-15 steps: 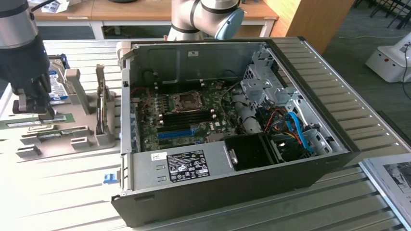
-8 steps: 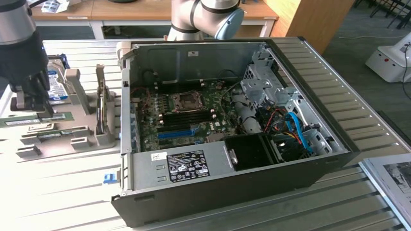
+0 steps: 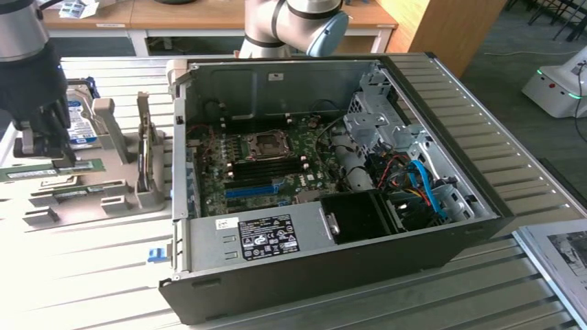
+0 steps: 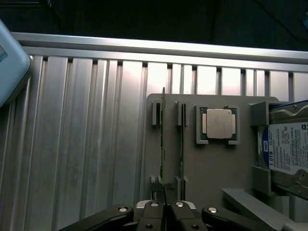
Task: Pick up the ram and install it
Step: 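Pick up the ram and move it above insertion slot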
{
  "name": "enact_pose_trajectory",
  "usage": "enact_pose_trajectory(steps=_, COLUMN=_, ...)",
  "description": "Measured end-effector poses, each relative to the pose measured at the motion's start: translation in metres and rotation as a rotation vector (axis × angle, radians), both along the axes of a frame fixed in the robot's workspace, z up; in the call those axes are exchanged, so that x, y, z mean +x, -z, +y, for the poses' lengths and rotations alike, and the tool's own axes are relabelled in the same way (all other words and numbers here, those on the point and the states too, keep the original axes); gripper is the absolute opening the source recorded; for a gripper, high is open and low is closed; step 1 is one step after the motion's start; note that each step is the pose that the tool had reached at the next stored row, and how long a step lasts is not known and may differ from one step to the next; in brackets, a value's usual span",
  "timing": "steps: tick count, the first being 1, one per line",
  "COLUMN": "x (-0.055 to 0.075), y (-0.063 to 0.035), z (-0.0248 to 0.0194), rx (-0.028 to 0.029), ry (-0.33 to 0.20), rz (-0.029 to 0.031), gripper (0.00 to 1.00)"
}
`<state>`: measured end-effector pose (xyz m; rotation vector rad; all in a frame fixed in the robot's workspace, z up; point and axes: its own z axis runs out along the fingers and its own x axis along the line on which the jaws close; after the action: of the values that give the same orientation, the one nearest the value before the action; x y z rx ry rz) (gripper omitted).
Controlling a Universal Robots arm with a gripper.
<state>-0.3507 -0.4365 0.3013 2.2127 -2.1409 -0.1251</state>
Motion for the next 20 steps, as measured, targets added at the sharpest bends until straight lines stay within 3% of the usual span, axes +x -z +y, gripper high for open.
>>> enact_pose_trajectory(steps=4, x=-0.001, y=-0.0002, z=0.0, rx=0.0002, ry=0.0, rz=-0.008, gripper=0.11)
enact_pose_trajectory(steps=11, x=-0.001, y=-0.0005, z=0.0, rx=0.0002, ry=0.0, rz=-0.0083, gripper=0.11)
enact_pose_trajectory(steps=20, x=-0.001, y=-0.012, z=0.0, rx=0.0001, ry=0.0, rz=-0.0083, gripper=0.11)
